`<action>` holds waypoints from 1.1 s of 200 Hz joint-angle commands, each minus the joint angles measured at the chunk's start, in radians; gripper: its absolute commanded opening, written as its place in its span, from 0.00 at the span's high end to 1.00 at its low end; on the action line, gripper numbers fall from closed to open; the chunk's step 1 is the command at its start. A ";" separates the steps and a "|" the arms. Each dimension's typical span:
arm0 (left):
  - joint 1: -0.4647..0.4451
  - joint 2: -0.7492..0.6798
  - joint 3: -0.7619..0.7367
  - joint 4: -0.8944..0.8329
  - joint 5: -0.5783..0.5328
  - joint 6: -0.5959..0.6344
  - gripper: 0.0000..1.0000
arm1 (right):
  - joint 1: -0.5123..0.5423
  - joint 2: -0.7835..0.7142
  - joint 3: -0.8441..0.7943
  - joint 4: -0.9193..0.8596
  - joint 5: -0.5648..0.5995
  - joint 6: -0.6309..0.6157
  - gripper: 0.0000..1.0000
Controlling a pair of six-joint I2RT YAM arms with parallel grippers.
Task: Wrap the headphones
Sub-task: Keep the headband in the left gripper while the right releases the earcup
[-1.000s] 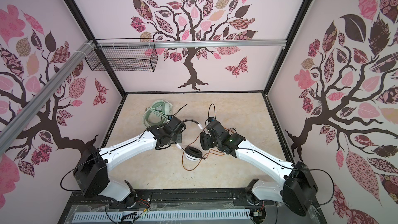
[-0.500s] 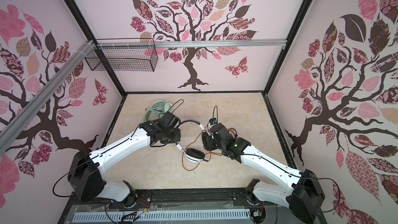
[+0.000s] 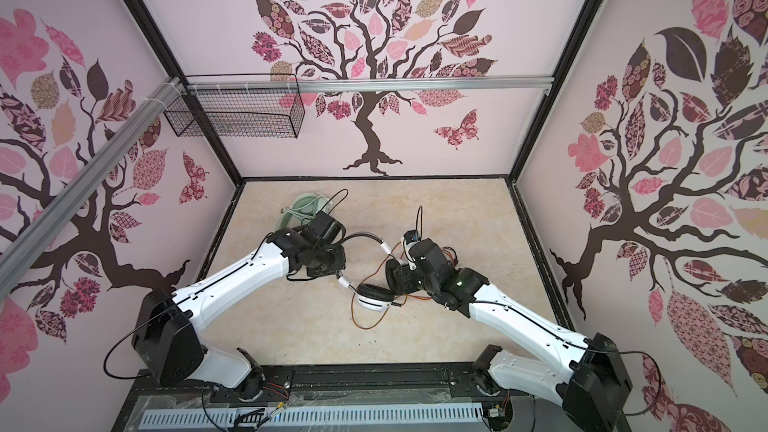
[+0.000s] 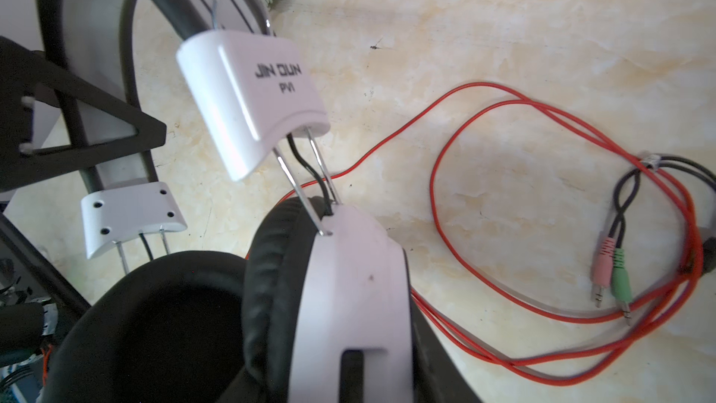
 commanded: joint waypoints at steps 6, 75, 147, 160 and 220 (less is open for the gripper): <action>0.088 -0.011 0.033 -0.044 -0.063 -0.079 1.00 | -0.010 -0.083 -0.028 -0.032 -0.030 0.013 0.71; 0.220 -0.104 -0.009 -0.045 -0.033 -0.048 1.00 | -0.010 -0.157 -0.091 -0.096 0.094 0.033 0.76; 0.218 -0.119 -0.040 -0.016 0.007 -0.025 1.00 | -0.011 -0.148 -0.050 -0.093 0.088 0.035 0.76; 0.190 -0.115 -0.042 -0.015 -0.011 -0.023 1.00 | -0.011 -0.120 -0.017 -0.087 0.077 0.028 0.73; 0.144 -0.091 -0.036 -0.015 -0.026 -0.017 1.00 | -0.010 -0.048 0.048 -0.055 0.032 0.011 0.67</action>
